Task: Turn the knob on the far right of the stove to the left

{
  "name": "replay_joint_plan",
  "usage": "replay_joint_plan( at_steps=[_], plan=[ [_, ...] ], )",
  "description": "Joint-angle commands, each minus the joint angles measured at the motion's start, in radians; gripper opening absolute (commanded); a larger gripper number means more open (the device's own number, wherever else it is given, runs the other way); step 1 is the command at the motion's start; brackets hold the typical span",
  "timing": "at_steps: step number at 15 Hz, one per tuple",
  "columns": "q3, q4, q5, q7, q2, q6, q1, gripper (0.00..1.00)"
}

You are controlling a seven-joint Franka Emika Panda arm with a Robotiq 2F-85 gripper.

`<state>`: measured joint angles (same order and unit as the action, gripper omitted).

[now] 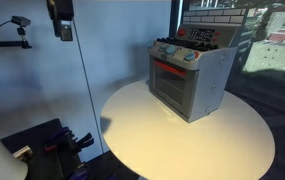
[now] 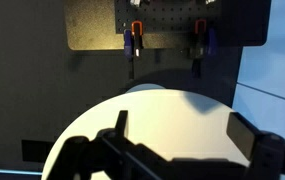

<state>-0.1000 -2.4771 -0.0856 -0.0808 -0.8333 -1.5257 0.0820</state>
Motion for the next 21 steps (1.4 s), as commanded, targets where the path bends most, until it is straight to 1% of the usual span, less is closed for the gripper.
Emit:
replay_joint_plan(
  at_steps=[1,5,9,13,21],
  plan=[
    [-0.003,0.002,-0.002,0.003,0.001,0.002,-0.005,1.0],
    [-0.003,0.002,-0.002,0.003,0.0,0.002,-0.005,1.0],
    [-0.002,0.026,-0.001,0.01,0.031,-0.02,-0.004,1.0],
    [-0.004,0.072,0.008,0.013,0.081,-0.06,-0.006,1.0],
    [-0.01,0.21,0.033,0.024,0.247,-0.175,-0.004,1.0]
  ],
)
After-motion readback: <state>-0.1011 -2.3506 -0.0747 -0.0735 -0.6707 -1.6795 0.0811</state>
